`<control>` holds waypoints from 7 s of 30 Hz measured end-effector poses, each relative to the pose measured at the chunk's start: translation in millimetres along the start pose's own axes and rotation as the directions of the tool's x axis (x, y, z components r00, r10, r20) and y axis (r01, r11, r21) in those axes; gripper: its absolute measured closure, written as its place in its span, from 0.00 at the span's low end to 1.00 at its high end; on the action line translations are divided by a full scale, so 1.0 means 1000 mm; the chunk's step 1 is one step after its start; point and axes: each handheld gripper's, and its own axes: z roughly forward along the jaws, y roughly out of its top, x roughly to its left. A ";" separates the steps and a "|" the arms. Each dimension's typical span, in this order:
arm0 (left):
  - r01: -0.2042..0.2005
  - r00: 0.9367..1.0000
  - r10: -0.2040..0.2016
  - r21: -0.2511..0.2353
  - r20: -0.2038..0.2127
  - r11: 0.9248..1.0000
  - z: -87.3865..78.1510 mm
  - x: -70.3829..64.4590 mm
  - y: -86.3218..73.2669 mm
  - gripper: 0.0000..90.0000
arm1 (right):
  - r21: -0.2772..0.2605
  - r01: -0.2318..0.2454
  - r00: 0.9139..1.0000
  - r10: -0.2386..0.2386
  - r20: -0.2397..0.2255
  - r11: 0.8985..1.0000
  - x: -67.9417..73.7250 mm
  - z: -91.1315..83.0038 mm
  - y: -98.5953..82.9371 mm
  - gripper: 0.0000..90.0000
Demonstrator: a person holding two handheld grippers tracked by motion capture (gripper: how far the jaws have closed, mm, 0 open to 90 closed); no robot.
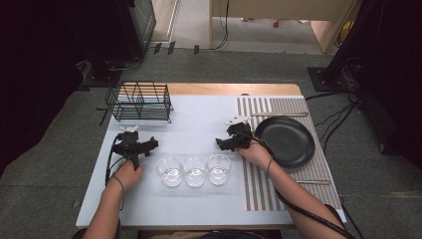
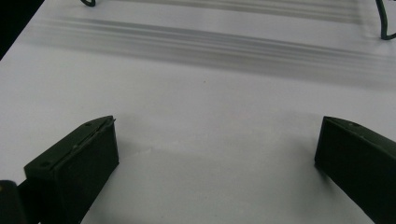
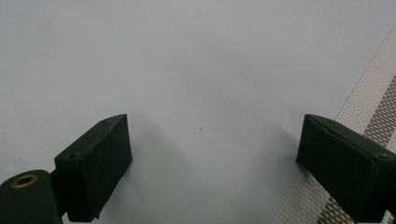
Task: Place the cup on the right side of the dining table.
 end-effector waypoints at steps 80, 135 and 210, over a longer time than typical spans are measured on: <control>0.000 1.000 0.000 0.002 0.000 1.000 0.000 0.000 0.000 0.00 | 0.050 -0.064 0.997 0.066 -0.036 0.997 0.004 -0.009 0.013 0.17; -0.006 1.000 0.006 0.009 0.004 1.000 0.000 0.001 0.001 0.00 | -0.023 0.016 0.992 -0.019 -0.126 1.000 0.024 -0.051 0.018 0.20; -0.010 1.000 0.010 0.014 0.005 1.000 0.001 0.000 0.002 0.00 | -0.121 0.093 0.938 -0.127 -0.322 0.988 0.044 -0.080 0.028 0.08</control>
